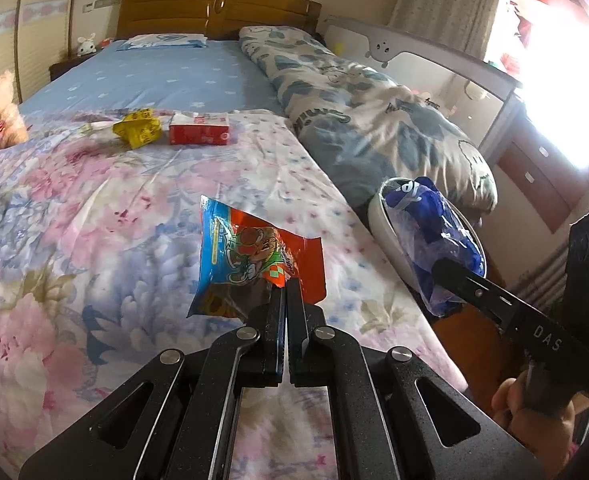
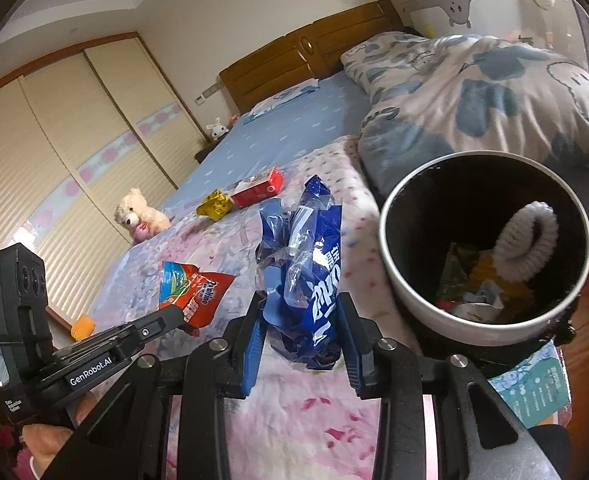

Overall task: Collect trash
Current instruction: 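Carry the blue bag and orange chip bag over the bin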

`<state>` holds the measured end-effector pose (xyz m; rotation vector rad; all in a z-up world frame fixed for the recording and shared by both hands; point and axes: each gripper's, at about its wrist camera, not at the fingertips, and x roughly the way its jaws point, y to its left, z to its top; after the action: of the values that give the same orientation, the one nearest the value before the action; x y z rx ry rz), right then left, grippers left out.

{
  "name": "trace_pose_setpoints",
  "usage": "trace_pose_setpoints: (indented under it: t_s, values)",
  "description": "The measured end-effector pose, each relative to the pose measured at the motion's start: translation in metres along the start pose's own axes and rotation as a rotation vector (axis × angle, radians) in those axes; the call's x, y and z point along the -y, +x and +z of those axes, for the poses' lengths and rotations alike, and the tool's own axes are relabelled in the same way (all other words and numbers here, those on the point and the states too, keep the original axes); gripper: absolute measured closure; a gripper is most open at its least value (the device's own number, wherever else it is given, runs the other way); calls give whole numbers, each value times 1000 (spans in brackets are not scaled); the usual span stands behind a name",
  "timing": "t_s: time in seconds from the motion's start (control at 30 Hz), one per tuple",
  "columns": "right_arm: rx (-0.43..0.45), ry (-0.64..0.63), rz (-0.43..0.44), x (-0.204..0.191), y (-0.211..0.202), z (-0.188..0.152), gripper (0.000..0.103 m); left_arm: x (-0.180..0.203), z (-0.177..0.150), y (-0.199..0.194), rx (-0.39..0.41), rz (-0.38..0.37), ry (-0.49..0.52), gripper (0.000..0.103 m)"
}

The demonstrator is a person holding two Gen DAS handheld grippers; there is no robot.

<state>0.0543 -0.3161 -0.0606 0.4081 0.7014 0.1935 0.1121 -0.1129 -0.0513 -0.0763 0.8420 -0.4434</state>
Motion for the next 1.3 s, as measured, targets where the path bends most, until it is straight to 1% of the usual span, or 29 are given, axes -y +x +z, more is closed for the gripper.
trace_pose_setpoints:
  t_s: [0.5,0.73,1.3]
  values:
    - [38,15,-45,21,-28,6,68,37,5,15,-29,-20,80,103]
    - [56,28,-70,33,-38,9,68,57,11,22,-32,-45,112,103]
    - [74,93,-130,74,-54,15,68,95,19,42,-53,-89,169,103]
